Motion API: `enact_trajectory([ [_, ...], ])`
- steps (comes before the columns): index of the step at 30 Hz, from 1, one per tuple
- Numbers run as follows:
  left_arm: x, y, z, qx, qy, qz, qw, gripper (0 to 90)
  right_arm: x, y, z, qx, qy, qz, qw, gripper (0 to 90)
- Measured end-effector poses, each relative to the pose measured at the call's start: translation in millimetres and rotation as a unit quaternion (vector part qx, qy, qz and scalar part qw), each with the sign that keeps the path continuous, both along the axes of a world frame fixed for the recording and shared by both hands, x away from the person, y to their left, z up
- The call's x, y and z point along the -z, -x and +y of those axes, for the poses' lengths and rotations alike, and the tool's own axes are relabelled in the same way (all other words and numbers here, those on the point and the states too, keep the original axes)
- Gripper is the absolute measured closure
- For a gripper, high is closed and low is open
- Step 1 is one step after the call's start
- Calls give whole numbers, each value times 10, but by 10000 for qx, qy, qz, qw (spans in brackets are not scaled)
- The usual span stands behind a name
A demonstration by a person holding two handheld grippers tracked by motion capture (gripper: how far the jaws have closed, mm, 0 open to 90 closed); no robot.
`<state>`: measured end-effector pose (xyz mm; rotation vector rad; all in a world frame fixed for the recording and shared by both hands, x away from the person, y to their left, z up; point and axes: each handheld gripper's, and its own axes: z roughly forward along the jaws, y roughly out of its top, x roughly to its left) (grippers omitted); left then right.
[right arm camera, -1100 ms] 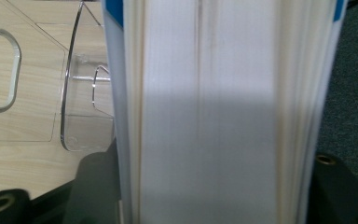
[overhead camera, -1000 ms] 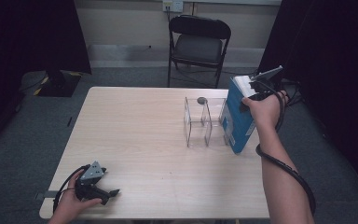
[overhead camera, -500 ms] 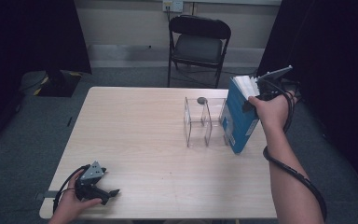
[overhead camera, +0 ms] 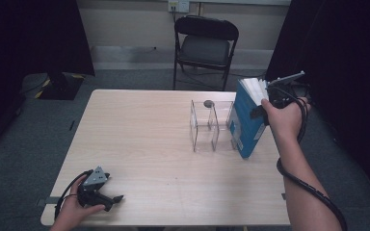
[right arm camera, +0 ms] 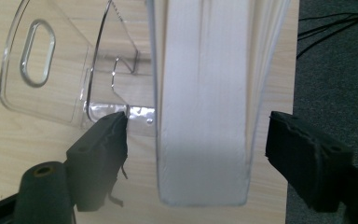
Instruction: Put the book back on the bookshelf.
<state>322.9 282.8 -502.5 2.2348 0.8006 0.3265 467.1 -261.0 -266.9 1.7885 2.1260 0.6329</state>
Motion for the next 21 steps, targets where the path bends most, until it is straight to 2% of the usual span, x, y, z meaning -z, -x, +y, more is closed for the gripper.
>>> enact_trajectory([
  [5,0,0,1,1,-3,-1,10000,0,-50,71,26,-107,5,-120,9999,188],
  [8,2,0,0,-2,10,-13,10000,0,-61,110,45,-203,3,-46,9998,184],
  [11,-1,0,1,3,-5,1,10000,0,-72,153,58,-242,58,-107,9996,187],
  [15,0,0,0,2,-3,-1,10000,0,-72,205,73,-266,155,-82,9995,199],
  [18,4,0,-1,-2,15,-17,10000,0,-61,266,91,-417,171,28,9990,192],
  [21,4,1,-2,-12,18,-16,10000,0,-58,299,96,-443,226,29,9988,196],
])
